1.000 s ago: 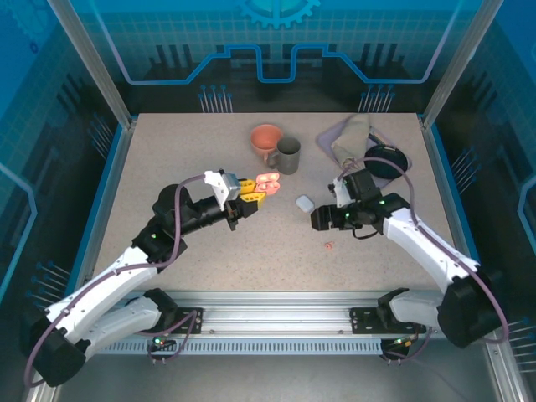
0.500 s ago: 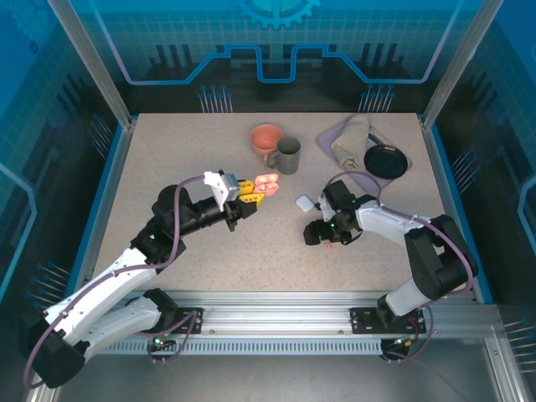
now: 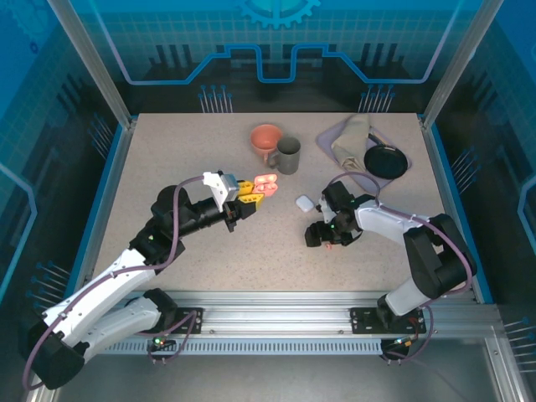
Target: Insert the wireless bluetooth earbuds into the charging case
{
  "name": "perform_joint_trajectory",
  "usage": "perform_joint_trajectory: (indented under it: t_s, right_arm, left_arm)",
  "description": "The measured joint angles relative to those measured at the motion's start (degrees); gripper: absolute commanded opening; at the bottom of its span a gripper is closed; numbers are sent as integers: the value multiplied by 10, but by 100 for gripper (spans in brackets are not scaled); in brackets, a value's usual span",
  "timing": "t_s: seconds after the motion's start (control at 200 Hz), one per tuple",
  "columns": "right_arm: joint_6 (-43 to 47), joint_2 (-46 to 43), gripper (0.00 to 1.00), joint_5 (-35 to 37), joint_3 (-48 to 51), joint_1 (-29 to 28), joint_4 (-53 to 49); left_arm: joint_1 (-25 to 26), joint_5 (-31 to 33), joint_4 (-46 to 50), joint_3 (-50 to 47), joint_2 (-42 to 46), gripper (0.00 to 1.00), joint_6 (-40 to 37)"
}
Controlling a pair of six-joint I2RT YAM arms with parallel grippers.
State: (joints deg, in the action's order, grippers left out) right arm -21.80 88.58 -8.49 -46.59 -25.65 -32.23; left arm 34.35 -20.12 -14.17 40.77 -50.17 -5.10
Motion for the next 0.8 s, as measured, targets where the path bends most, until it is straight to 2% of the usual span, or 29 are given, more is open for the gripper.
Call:
perform_joint_trajectory:
  t_s: [0.715,0.8]
  right_arm:
    - [-37,-69,70,-15,41,-22,-49]
    - [-33,-91,64,-5,40,-21,-58]
  left_arm:
    - [0,0,3,0,-8,0,-10]
    - [0,0,3,0,-8,0,-10]
